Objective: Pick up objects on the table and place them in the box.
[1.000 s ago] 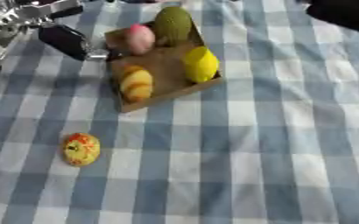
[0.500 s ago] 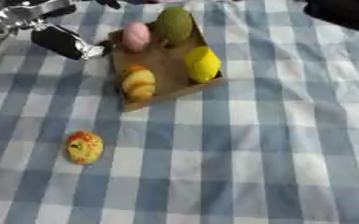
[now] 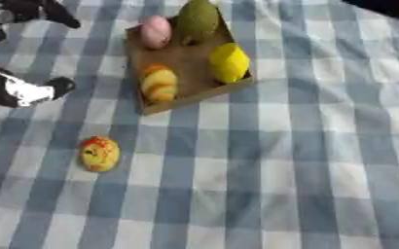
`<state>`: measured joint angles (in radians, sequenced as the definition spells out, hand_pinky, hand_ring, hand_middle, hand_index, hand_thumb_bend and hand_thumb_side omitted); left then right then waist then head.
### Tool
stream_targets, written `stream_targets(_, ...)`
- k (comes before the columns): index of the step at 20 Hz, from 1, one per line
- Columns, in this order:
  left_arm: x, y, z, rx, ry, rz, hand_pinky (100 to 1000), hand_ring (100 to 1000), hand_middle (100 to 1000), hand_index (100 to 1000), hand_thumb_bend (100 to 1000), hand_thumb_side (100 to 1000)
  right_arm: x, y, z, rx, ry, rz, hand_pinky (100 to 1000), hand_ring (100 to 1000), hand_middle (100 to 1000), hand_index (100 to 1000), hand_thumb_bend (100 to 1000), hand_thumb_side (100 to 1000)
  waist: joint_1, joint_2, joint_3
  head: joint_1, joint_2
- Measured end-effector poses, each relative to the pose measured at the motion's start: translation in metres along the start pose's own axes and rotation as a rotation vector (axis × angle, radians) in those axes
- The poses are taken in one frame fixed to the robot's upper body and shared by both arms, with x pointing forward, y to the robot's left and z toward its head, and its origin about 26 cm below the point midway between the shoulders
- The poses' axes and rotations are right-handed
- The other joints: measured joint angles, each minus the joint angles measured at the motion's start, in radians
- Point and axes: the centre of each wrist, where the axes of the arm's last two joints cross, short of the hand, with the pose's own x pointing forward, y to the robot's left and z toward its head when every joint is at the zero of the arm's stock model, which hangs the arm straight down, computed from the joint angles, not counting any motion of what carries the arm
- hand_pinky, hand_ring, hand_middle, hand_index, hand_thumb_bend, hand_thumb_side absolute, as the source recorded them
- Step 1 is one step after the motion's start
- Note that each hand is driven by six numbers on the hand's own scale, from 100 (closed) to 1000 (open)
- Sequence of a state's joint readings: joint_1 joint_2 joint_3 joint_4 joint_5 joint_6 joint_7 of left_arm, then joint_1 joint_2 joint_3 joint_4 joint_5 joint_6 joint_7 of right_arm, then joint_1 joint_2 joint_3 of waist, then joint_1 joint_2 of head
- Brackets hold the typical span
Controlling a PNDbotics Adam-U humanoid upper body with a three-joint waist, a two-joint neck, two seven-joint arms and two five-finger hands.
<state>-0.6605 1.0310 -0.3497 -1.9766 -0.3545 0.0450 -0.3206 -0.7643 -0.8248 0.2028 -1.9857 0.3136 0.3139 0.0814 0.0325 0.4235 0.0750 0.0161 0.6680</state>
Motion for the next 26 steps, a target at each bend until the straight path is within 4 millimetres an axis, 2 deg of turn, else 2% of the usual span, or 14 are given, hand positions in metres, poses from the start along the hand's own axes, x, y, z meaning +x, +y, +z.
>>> stream_targets(5, -0.007, -0.021, 0.015, -0.038, -0.043, 0.004, 879, 827, 771, 865, 385, 531, 0.000, -0.001, 0.000, -0.008, 0.005, 0.000, 687, 701, 778, 817, 100, 662, -0.017, 0.000, 0.000, -0.009, 0.000)
stream_targets(11, -0.005, -0.038, 0.018, -0.100, -0.048, 0.028, 874, 820, 761, 862, 442, 566, -0.002, 0.000, 0.001, -0.008, 0.009, -0.002, 687, 701, 778, 817, 100, 663, -0.031, -0.002, 0.000, -0.018, -0.001)
stream_targets(18, 0.004, -0.044, 0.008, -0.171, -0.058, 0.025, 874, 820, 761, 883, 365, 573, -0.002, 0.001, 0.002, -0.006, 0.011, -0.005, 686, 701, 778, 816, 100, 666, -0.035, -0.002, 0.003, -0.018, -0.001)
stream_targets(26, 0.019, -0.051, -0.006, -0.248, -0.042, 0.027, 878, 830, 774, 910, 348, 587, -0.003, 0.002, 0.003, -0.002, 0.018, -0.011, 685, 700, 777, 815, 100, 666, -0.034, -0.002, 0.001, -0.016, -0.001)
